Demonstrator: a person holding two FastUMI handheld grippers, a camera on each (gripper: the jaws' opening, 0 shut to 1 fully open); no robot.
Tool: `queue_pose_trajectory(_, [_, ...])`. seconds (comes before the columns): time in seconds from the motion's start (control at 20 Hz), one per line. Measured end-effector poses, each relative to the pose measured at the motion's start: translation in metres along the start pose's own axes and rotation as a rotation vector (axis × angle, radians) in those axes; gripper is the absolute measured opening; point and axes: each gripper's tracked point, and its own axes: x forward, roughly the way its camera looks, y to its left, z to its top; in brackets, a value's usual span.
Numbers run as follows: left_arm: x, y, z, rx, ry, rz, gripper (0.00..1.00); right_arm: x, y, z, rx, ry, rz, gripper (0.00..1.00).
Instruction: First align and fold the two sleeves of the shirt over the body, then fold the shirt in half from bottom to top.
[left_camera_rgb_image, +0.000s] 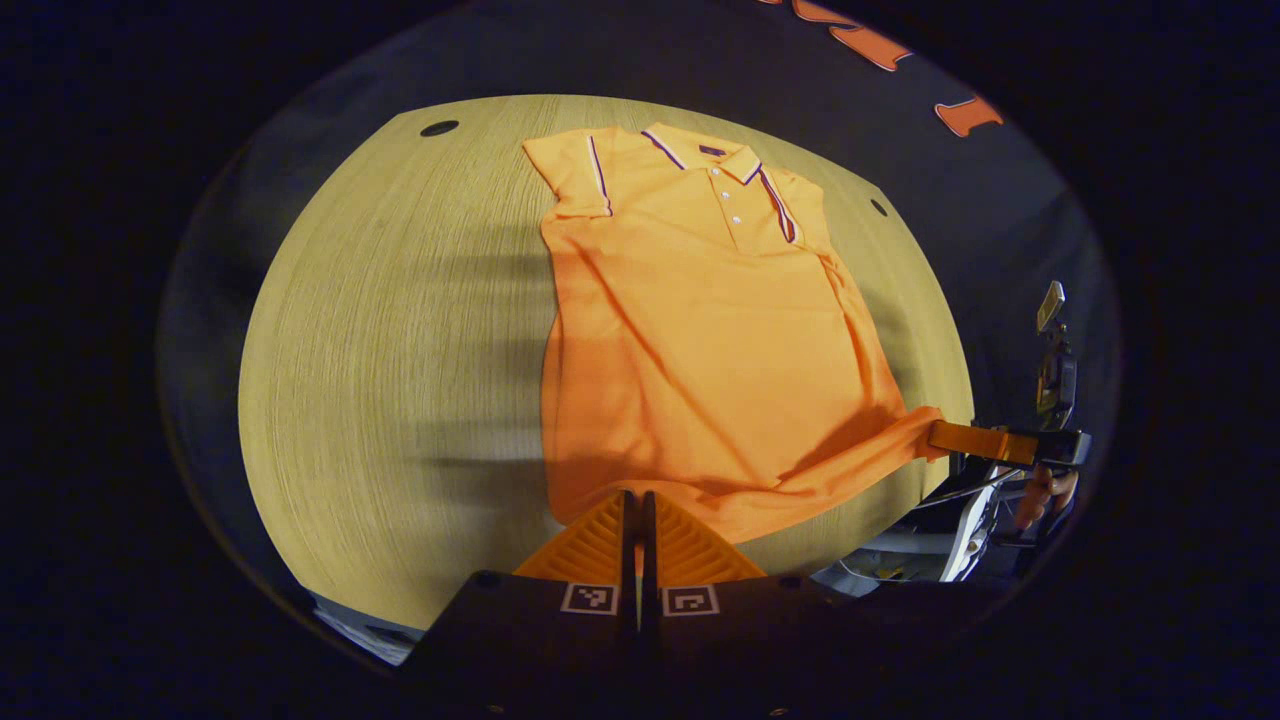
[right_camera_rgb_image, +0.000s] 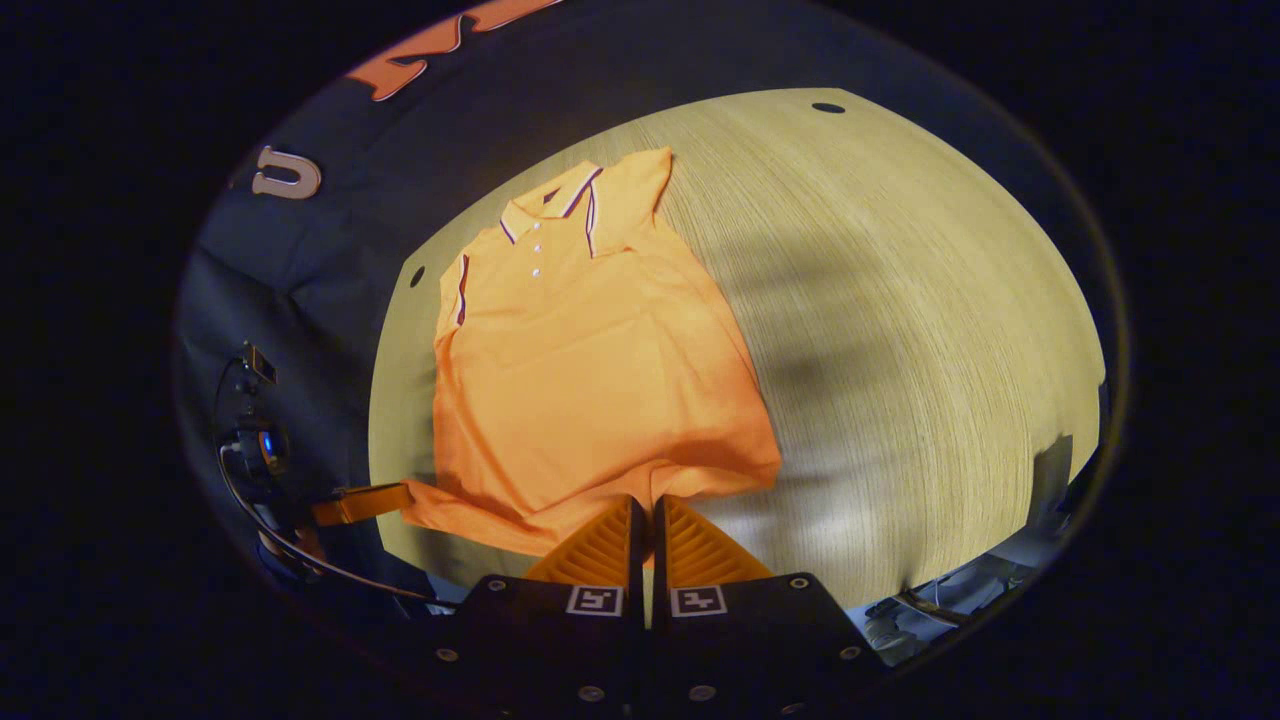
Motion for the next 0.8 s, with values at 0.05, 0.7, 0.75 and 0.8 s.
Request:
queue_pose_trajectory(0.05, [0.001,-0.007,0.009,-0.015,-0.003,-0.033,0.02,0.003,0.011,0.003,0.029,0.002,0.02,0.03])
queue_pose_trajectory(0.7, [0.02,0.002,0.054,-0.015,0.168,-0.109,0.01,0.018,0.032,0.063,0.047,-0.019,0.011,0.03])
queue_pose_trajectory(0.75, [0.024,0.008,0.044,-0.039,0.207,-0.08,0.03,0.021,0.031,0.059,0.029,0.007,0.016,0.03])
queue_pose_trajectory(0.8, [0.038,0.01,0.041,-0.041,0.203,-0.077,0.1,0.024,0.031,0.059,0.018,0.014,0.023,0.03])
